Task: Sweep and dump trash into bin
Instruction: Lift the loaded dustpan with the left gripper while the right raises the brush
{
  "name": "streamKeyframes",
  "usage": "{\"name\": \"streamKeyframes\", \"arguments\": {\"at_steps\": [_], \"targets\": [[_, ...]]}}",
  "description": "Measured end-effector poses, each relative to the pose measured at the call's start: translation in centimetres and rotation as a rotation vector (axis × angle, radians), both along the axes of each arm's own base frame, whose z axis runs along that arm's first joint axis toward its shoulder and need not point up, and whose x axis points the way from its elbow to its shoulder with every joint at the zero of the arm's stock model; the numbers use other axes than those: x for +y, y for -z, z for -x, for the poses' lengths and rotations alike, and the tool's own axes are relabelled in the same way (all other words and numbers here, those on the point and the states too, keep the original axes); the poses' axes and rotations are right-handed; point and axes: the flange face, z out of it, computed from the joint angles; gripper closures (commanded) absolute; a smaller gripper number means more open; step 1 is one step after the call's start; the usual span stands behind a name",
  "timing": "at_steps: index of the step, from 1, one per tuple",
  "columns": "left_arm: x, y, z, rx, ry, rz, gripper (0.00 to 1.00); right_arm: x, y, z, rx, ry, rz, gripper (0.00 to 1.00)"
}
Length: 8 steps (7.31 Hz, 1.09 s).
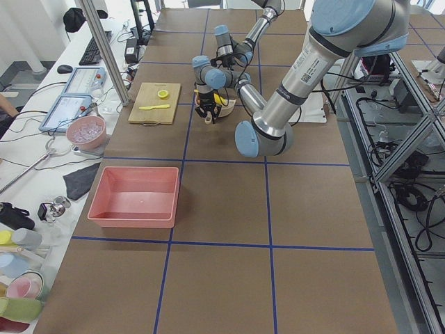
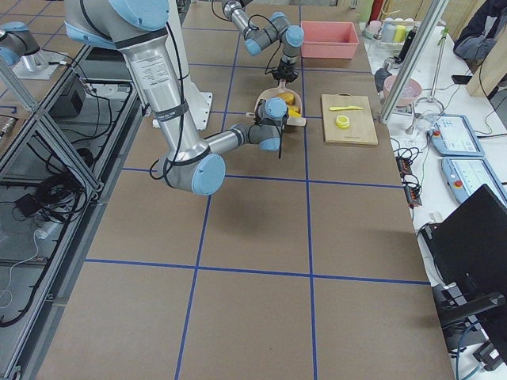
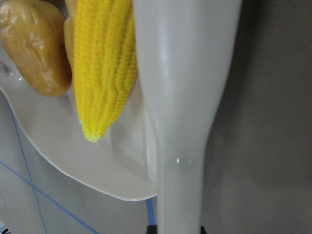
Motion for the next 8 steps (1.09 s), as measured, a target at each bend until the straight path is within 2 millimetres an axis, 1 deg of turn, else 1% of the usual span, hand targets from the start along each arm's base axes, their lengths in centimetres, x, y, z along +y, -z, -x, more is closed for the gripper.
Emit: {"name": "streamKeyframes", "arguments": {"at_steps": [1,4,5,6,8], "targets": [[0.1,-0.3,0.1,0.007,0.000,-0.005,1.00,-0.9,-0.1,-1.1,-0.001,0.005,0.003,1.00],[0.3,-2.2,0.5,0.040,0.013,-0.024,1.00,-3.0,-0.7,-4.2,0.003,0.010,0.017,1.00],[0.3,-2.5,0.8,0.048,0.016,-0.028,1.00,-4.0,-1.1,-5.7,0.005,0.008,0.023,1.00],[0.3,-2.4,1.2,0.057,0.019,-0.033,1.00,-5.2,-1.6,-7.6,0.007,0.005,0.032,1.00],[0.8,-2.1,2.9,0.080,0.026,-0.048,1.00,-7.3,-2.8,-11.6,0.015,-0.011,0.051,1.00]]}}
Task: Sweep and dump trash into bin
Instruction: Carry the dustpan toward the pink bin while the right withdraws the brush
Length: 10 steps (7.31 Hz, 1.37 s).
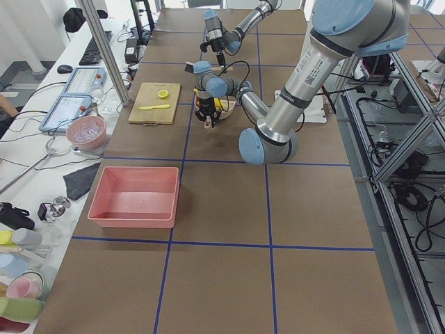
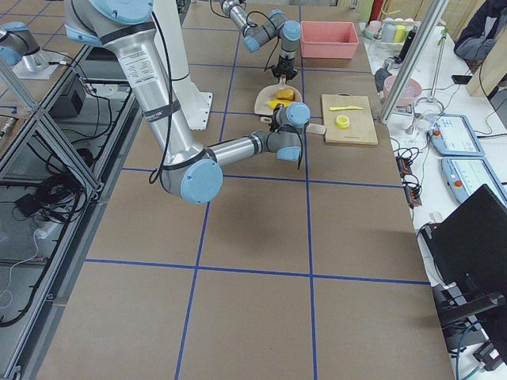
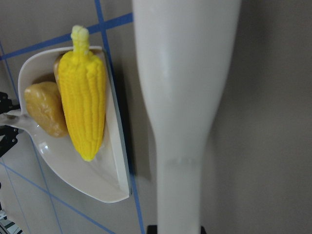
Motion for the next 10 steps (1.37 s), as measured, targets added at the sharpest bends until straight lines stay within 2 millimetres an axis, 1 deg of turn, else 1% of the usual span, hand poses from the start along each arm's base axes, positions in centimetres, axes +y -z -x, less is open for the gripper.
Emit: {"name": "streamKeyframes", "arguments": {"at_steps": [2,4,5,6,7,8,10], "targets": [[-0.2,1.2,2.2,0.026,0.020,-0.018,1.00,-1.4,-2.1,-3.4,0.010,-0.034,-0.009,1.00],[-0.7,2.2,4.1,0.049,0.041,-0.030,1.00,-2.0,-5.0,-7.1,0.014,-0.052,-0.062,1.00],[-1.2,2.3,5.3,0.065,0.050,-0.021,1.00,-2.3,-6.5,-9.0,0.013,-0.061,-0.096,1.00],[-1.8,2.3,7.2,0.087,0.059,-0.003,1.00,-2.9,-7.0,-10.9,0.010,-0.081,-0.127,1.00],[-2.1,2.0,9.4,0.110,0.069,0.009,1.00,-3.8,-6.8,-12.6,-0.001,-0.104,-0.175,1.00],[-2.1,1.6,12.1,0.134,0.082,0.019,1.00,-4.3,-6.3,-13.9,-0.023,-0.111,-0.260,1.00],[-2.2,0.6,18.1,0.184,0.112,0.036,1.00,-4.2,-4.9,-14.9,-0.083,-0.088,-0.487,1.00]]}}
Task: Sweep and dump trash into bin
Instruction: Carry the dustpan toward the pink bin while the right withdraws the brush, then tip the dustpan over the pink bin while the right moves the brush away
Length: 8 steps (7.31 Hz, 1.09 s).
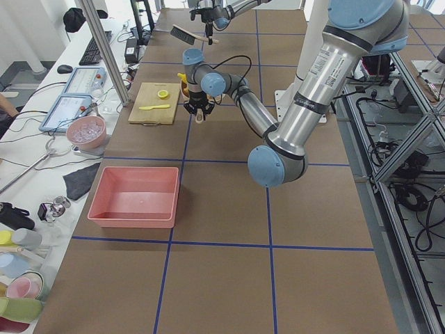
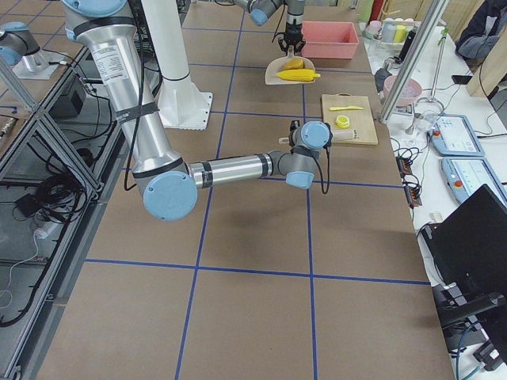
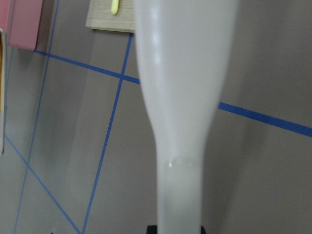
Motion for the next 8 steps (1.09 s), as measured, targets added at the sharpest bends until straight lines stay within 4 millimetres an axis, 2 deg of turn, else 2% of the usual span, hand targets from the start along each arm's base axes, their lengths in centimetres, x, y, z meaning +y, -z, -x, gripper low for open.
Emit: {"name": "streamKeyframes", "arguments": {"at_steps": [2,4,6,8], "targets": [[-1.1,-2.2,7.2,0.043,0.007,0.001,1.00,0.3,0.8,-0.3,-0.033,0.022,-0.201,1.00],[-2.1,-6.2,14.6,0.066,0.026,0.009,1.00,0.3,0.5,-0.5,-0.033,0.038,-0.228,1.00],[-2.0,-10.1,20.2,0.062,0.057,0.022,1.00,0.0,1.6,-1.0,-0.029,0.066,-0.144,1.00],[-2.3,-14.2,25.0,0.034,0.079,0.037,1.00,0.0,2.5,-1.1,-0.003,0.056,0.043,1.00]]}}
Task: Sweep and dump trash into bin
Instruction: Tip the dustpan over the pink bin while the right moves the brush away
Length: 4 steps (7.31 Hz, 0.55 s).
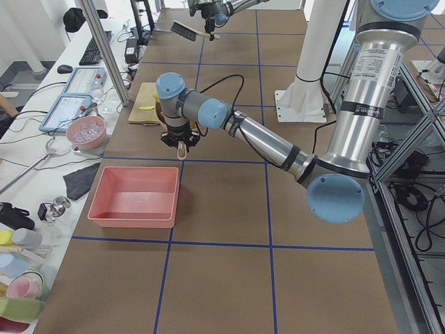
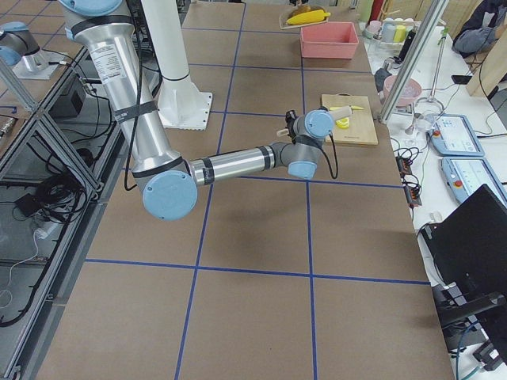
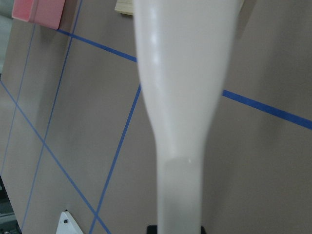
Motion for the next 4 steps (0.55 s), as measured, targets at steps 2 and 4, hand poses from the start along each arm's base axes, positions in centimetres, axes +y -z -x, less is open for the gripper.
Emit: {"name": "streamKeyframes", "arguments": {"at_steps": [2,4], "targets": [[-0.9,-4.7,5.0,-0.033,-0.004,0.031,1.00,0.4,1.3,-0.8,0.032,0.006,0.218,1.00],[-1.9,-10.2,8.8,-0.046,0.006,0.087,1.00,0.1,1.3,-2.2,0.077,0.027,0.406,1.00]]}}
